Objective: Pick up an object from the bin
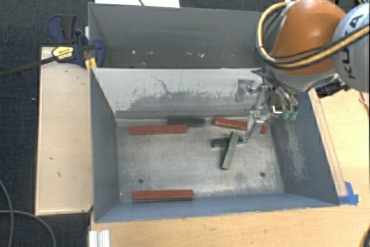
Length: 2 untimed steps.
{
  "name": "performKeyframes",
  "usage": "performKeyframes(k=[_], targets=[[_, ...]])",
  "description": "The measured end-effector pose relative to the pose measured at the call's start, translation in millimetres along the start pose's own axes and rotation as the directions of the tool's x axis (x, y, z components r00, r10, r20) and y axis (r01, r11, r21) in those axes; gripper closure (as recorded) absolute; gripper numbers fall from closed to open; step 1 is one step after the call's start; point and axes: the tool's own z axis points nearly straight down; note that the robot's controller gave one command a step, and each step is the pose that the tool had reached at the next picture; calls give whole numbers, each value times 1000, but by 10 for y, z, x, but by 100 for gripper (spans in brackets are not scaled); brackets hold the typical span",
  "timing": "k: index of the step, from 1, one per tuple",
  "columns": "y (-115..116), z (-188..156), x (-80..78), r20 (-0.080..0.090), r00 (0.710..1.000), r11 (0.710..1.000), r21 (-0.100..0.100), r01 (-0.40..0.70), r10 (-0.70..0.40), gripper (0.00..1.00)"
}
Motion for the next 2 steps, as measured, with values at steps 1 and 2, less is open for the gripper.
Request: performKeyframes(k=[1,2], targets=[[-30,1449,35,1,971,971,0,238,-238,0],[-28,1419,14,9,971,971,2,238,-238,100]])
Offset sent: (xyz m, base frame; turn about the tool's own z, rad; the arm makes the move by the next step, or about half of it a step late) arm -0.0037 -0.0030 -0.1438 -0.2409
